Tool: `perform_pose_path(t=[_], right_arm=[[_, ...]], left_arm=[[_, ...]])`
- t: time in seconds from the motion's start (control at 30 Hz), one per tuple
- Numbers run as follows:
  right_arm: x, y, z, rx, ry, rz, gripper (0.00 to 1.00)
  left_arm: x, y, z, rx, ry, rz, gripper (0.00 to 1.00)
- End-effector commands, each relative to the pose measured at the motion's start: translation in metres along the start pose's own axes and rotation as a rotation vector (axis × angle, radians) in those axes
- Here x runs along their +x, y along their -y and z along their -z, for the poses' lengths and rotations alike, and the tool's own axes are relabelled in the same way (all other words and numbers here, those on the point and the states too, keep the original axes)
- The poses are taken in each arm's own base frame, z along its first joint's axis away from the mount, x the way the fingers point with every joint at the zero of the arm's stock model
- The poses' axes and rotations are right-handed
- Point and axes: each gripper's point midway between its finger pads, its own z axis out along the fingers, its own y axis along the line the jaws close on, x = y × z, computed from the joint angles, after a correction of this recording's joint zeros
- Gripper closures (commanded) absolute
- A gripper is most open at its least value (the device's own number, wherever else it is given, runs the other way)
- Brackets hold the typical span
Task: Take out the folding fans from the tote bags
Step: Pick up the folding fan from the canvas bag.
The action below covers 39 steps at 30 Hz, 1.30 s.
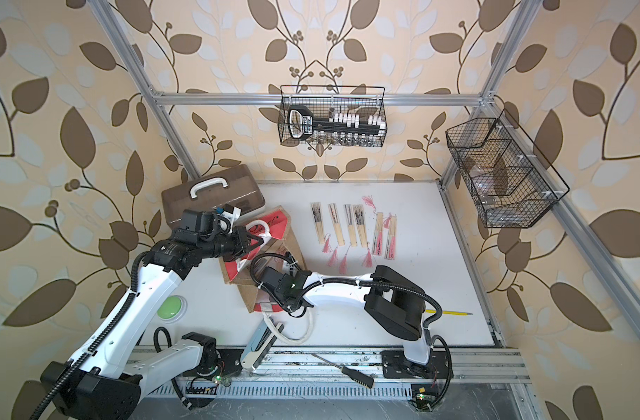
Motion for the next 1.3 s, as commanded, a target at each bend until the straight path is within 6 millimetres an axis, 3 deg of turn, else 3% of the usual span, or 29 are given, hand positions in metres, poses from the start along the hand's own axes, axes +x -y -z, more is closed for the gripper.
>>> perform_pose_path(t=[0.0, 0.27, 0.47, 0.8, 1.27], right_arm=[[0.005, -0.007, -0.006, -0.076, -0.056, -0.087, 0.61], [0.005, 0.004, -0.004, -0.077, -0.036, -0.122, 0.67], [-0.006, 0.011, 0.005, -0.106, 0.024, -0.186, 0.65], [-0.020, -0.005, 0.002, -0.218, 0.038, -0.243, 0.72], [-0.021, -0.001, 0.007, -0.207, 0.048, -0.231, 0.87]], left_arm=[[-0.008, 0.007, 0.004, 0.024, 0.023, -0.002, 1.00], [-0.006, 0.005, 0.003, 0.017, 0.014, -0.005, 1.00], [-0.005, 0.005, 0.004, 0.017, 0.015, -0.007, 1.00], [-0.005, 0.007, 0.006, 0.020, 0.012, -0.007, 1.00], [-0.004, 0.007, 0.008, 0.014, 0.013, -0.015, 1.00]])
